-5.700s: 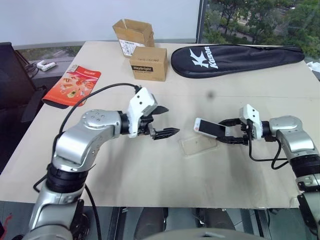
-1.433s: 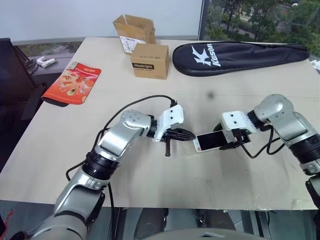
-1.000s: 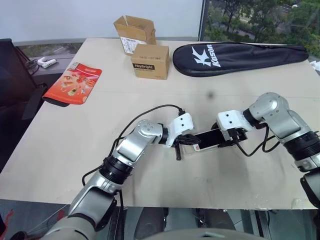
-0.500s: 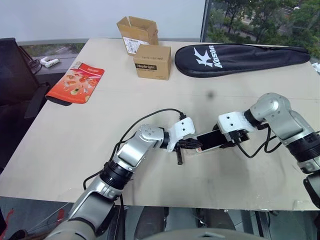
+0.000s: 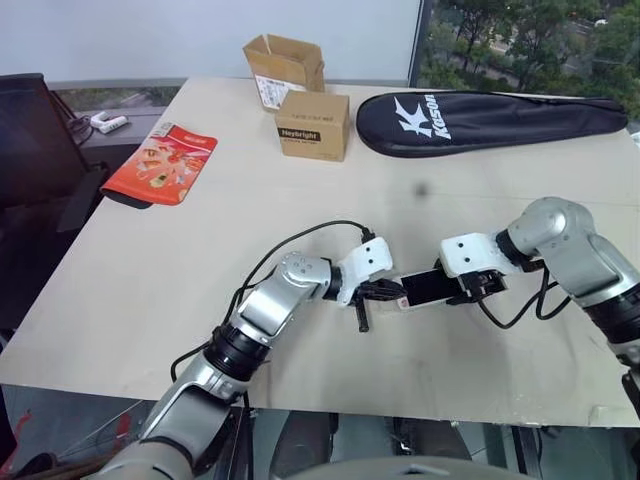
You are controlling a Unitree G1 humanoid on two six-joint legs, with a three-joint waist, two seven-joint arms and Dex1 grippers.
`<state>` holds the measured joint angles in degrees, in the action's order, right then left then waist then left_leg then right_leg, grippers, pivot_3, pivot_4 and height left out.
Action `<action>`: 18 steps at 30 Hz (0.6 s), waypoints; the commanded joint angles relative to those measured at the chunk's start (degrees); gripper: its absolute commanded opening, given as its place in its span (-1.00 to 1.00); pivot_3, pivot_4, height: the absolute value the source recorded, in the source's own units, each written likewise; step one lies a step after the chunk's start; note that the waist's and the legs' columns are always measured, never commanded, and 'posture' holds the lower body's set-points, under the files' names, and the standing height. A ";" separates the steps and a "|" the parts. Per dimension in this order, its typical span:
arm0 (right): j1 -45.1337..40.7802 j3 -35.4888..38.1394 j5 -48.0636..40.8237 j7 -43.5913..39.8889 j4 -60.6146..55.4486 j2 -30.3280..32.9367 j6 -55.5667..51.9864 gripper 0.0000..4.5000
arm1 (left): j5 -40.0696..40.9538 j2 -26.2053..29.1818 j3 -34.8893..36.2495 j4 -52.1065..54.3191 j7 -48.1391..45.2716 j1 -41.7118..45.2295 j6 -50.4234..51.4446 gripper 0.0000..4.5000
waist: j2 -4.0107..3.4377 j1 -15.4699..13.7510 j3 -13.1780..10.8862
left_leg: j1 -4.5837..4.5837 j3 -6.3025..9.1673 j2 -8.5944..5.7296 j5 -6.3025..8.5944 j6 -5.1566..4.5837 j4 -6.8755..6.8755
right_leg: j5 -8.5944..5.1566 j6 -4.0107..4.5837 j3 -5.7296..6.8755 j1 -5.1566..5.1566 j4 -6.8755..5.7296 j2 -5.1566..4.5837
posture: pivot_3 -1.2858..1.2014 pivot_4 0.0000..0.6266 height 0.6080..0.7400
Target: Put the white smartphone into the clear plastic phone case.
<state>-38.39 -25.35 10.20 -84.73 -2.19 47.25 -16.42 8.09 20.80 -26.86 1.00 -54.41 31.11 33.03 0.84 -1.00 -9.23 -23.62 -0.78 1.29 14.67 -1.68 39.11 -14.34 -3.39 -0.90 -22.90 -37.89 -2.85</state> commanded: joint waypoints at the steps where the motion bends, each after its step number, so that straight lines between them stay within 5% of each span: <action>1: 2.48 -2.13 -0.05 -1.38 -1.70 0.18 -1.08 0.31 | -3.46 0.29 -2.10 -6.01 2.64 -1.68 3.22 -1.00 | 0.02 0.00 0.09 | 0.07 0.02 0.00 0.00 0.00 0.00 | 0.00 0.00 0.02 0.10 0.01 0.00 | 0.03 -0.52 0.87; 11: 1.96 -0.97 -0.96 0.81 -2.11 -2.45 -0.62 0.31 | -3.67 -0.17 -3.34 -8.68 4.00 -2.66 4.28 -1.00 | 0.12 0.21 0.64 | 0.88 0.26 0.01 0.02 -0.01 -0.06 | -0.14 0.21 -0.02 0.85 0.04 0.00 | 0.03 -0.52 0.87; 16: 1.14 1.28 -3.06 1.23 -1.45 -3.22 -0.33 0.99 | -3.73 -0.28 -3.60 -8.90 4.22 -2.99 4.30 -1.00 | 0.11 0.33 0.67 | 0.93 0.32 0.02 0.02 -0.01 -0.09 | -0.14 0.21 -0.03 0.85 0.02 0.03 | 0.03 -0.52 0.87; 18: 0.43 2.27 -3.83 2.47 -0.68 -3.68 -0.14 0.99 | -3.67 -0.21 -3.78 -8.59 4.17 -3.13 4.68 -1.00 | 0.12 0.26 0.67 | 0.93 0.33 0.02 0.01 0.00 -0.09 | -0.14 0.23 -0.04 0.85 0.01 0.02 | 0.03 -0.52 0.87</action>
<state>-36.81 -25.67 7.62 -83.07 -2.43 43.50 -17.18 7.81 19.54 -26.60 -2.02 -50.77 31.11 33.59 0.95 -0.74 -8.56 -22.69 -0.46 1.30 14.68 -1.69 39.04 -14.48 -3.16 -0.94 -22.05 -37.88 -2.83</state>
